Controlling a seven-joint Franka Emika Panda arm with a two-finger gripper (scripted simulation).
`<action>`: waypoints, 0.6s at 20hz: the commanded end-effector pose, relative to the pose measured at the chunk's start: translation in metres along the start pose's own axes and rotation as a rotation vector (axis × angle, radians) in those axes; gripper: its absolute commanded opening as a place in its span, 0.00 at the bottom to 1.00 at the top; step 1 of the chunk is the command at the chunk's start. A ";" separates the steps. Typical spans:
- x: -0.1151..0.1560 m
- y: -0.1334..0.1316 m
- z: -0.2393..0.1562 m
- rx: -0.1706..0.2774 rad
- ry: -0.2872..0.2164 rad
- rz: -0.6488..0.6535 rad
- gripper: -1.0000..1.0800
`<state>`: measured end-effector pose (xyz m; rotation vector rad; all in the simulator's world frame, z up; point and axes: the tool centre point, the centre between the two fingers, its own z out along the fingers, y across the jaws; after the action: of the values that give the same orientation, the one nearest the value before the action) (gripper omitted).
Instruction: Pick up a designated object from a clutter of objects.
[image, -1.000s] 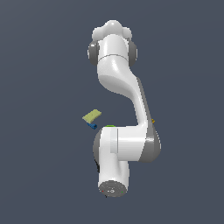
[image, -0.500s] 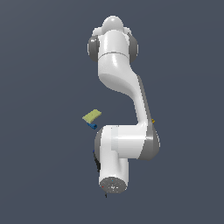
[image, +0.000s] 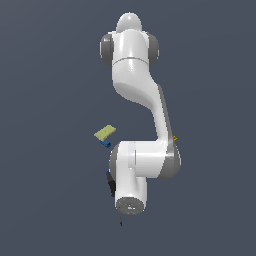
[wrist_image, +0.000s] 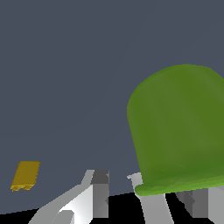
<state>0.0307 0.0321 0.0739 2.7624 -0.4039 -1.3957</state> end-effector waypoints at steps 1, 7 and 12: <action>0.000 0.000 0.003 0.000 0.000 0.000 0.62; 0.001 0.000 0.004 0.000 0.000 0.000 0.00; 0.001 0.000 0.004 0.000 0.000 0.000 0.00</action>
<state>0.0286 0.0322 0.0716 2.7627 -0.4046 -1.3951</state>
